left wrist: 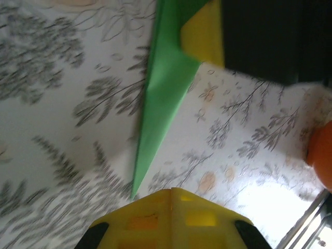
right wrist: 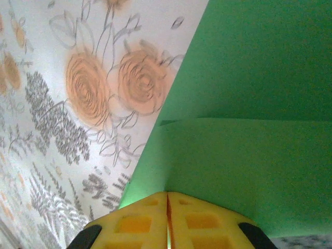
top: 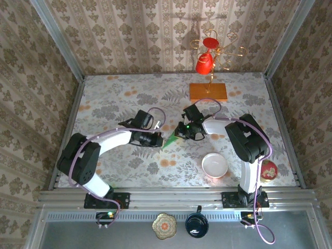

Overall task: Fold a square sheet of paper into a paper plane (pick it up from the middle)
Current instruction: Fold the wing for the fifth time at the center of the table.

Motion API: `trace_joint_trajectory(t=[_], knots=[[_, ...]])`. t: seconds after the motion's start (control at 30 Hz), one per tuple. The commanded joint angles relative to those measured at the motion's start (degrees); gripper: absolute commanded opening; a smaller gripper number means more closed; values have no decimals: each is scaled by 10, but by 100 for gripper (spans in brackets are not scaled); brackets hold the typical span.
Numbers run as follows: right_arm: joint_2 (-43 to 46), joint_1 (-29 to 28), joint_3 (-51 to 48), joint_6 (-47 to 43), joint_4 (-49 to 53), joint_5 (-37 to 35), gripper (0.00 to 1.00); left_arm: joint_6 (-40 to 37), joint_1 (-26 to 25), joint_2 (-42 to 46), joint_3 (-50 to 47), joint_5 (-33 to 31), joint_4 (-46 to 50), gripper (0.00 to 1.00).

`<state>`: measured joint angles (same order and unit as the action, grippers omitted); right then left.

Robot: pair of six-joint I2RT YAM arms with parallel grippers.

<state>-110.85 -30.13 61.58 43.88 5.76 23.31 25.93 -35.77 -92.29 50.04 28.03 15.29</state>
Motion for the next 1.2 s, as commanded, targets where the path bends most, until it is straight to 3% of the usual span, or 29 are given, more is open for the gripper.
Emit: trace_joint_trajectory(t=[0.0, 0.33, 0.57, 1.17], knots=[[-10, -11, -30, 9, 37, 17, 12, 31, -19, -48, 27, -4, -30, 0], [16, -9, -15, -7, 44, 33, 12, 48, -19, -105, 41, -25, -45, 0], [59, 19, 3, -39, 62, 5, 18, 53, -18, -113, 19, -23, -36, 0], [-28, 35, 93, -97, 135, -28, 21, 47, -16, -115, 21, 1, -33, 0]])
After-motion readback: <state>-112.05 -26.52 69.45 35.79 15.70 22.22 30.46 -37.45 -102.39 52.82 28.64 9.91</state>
